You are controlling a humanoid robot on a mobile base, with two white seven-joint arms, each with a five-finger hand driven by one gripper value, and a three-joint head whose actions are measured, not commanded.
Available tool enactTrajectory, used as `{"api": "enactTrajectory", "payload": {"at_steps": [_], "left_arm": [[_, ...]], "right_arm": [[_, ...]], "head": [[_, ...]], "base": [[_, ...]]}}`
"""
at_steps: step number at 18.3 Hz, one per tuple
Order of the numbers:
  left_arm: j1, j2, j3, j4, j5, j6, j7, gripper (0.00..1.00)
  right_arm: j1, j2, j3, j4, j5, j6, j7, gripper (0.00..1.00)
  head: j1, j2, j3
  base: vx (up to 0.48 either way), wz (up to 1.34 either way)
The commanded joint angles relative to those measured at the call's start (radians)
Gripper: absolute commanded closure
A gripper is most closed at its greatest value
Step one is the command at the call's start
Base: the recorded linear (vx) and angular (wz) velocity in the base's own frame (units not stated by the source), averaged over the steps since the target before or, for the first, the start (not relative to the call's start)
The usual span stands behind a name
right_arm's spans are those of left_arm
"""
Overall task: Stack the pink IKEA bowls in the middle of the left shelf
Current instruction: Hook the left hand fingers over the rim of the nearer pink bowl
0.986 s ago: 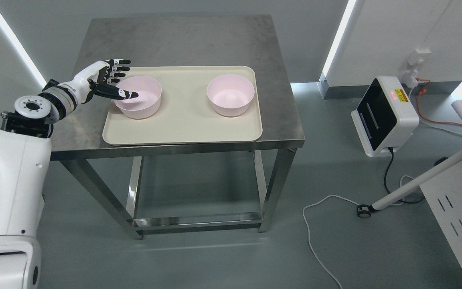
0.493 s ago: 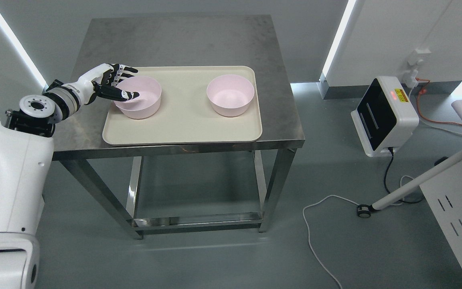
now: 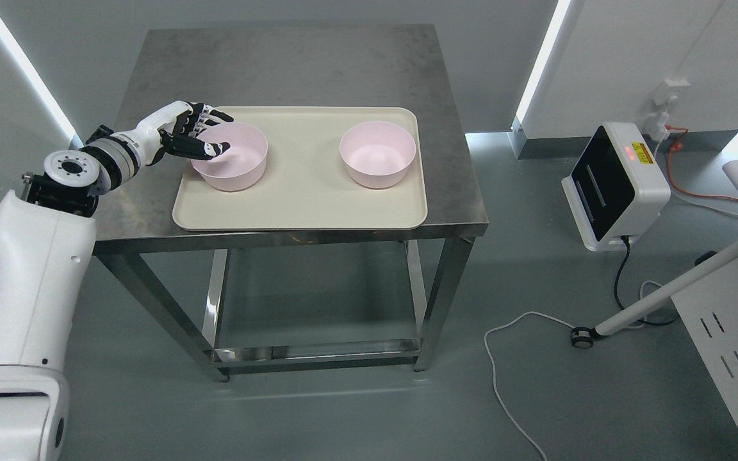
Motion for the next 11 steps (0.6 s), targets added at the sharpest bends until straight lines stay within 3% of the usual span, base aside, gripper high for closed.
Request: {"api": "enactTrajectory", "payload": {"at_steps": [1, 3, 11], "left_arm": [[-0.017, -0.003, -0.054, 0.02, -0.006, -0.031, 0.006, 0.7], [-0.045, 0.012, -0.065, 0.021, -0.032, -0.057, 0.006, 0.75], [-0.039, 0.022, -0.1, 0.033, -0.21, -0.234, -0.003, 0.76]], "right_arm": [[0.029, -0.017, -0.011, -0.034, -0.002, 0.0, 0.0, 0.0], [0.029, -0.017, -0.012, -0.034, -0.002, 0.002, 0.0, 0.0], [0.029, -0.017, -0.012, -0.034, -0.002, 0.002, 0.0, 0.0]], "head": [[0.0, 0.0, 0.0], [0.0, 0.0, 0.0], [0.0, 0.0, 0.0]], "base": [[0.0, 0.0], [0.0, 0.0], [0.0, 0.0]]}}
